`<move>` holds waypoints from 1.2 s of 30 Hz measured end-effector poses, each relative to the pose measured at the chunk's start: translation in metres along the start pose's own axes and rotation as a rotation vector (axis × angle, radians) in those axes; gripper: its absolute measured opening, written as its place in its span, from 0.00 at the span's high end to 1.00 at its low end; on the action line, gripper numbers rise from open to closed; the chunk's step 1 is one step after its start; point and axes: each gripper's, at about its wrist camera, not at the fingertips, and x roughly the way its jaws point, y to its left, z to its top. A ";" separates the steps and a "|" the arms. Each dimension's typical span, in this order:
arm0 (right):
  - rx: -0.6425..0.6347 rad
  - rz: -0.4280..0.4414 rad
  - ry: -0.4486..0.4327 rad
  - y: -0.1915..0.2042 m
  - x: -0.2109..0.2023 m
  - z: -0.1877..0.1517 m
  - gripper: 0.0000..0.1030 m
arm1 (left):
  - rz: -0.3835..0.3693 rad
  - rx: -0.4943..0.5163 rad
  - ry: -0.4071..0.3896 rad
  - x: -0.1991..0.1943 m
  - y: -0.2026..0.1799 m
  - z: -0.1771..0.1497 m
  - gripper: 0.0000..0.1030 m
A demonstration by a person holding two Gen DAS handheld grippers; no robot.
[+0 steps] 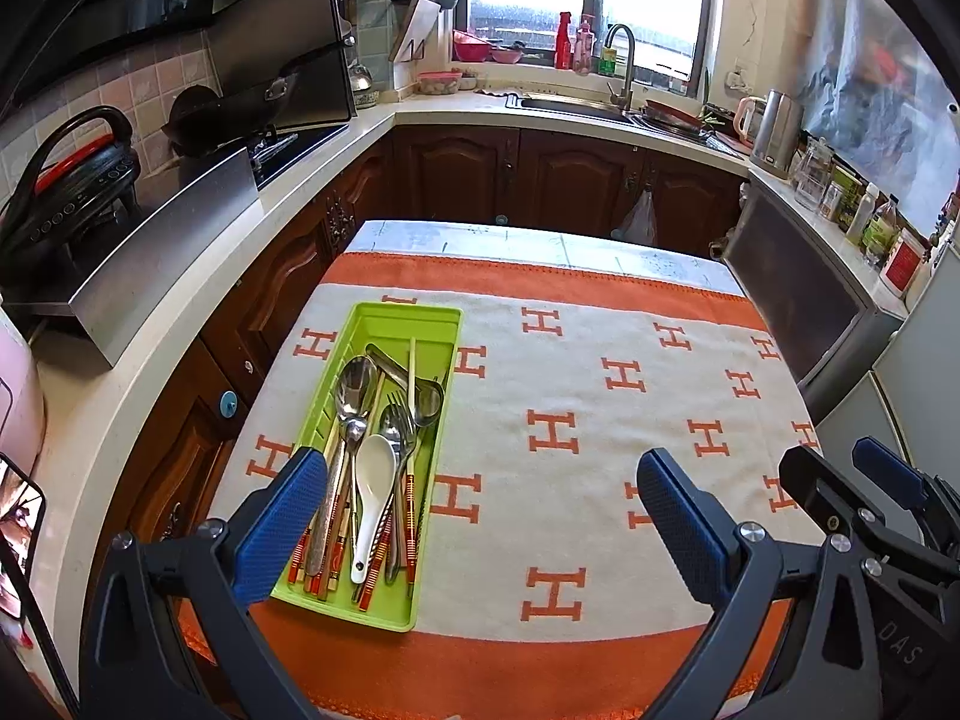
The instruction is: Organize utensils
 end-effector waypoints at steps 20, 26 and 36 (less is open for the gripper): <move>0.001 -0.023 -0.012 -0.003 -0.004 -0.001 0.19 | 0.004 0.009 -0.001 0.002 -0.006 0.001 0.01; 0.005 -0.026 -0.006 -0.004 -0.003 -0.004 0.19 | 0.007 0.011 0.003 0.003 -0.006 0.001 0.01; 0.015 -0.033 0.005 -0.003 0.001 -0.006 0.19 | 0.010 0.017 0.014 0.006 -0.005 0.000 0.01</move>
